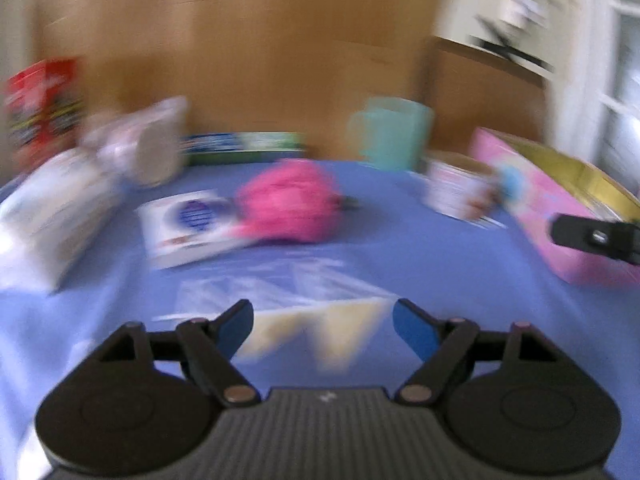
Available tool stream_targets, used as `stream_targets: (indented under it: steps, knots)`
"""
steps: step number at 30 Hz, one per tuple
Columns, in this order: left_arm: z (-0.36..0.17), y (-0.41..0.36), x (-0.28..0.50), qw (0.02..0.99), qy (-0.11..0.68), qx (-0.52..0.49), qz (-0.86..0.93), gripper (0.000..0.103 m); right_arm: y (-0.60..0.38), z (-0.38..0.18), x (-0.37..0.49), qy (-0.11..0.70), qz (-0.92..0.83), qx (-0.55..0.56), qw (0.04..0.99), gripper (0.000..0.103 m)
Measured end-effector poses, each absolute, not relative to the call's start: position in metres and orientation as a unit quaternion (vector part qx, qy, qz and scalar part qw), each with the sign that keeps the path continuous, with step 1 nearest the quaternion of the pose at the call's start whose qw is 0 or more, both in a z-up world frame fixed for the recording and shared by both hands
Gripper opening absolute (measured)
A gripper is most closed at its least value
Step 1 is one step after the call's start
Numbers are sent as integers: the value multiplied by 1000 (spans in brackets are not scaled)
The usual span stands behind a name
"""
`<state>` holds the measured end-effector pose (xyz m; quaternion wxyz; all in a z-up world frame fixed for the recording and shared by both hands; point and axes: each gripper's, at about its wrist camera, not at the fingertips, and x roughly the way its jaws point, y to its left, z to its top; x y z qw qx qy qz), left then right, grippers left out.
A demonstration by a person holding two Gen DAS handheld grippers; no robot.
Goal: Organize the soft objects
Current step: 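Move the right gripper to the pink fuzzy sock and grasp it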
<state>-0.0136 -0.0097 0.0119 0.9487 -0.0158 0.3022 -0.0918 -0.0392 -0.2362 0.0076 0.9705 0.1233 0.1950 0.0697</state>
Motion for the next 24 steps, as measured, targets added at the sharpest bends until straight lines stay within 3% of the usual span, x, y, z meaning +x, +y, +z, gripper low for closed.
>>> stream_targets:
  steps: [5, 10, 11, 12, 16, 24]
  knots:
    - [8, 51, -19, 951, 264, -159, -21, 80, -176, 20, 16, 202, 165, 65, 963, 65]
    - [8, 60, -17, 949, 256, -184, -15, 80, -126, 17, 92, 272, 200, 81, 938, 64]
    - [9, 59, -18, 950, 254, -179, -13, 80, -120, 13, 101, 286, 197, 80, 934, 63]
    - [11, 59, -19, 952, 251, -175, -13, 80, -116, 8, 108, 304, 195, 80, 929, 51]
    - [11, 56, -20, 955, 245, -169, -21, 81, -131, 5, 87, 299, 205, 97, 927, 43]
    - [7, 56, -13, 942, 275, -180, -66, 82, -206, -1, -9, 316, 235, 109, 913, 44]
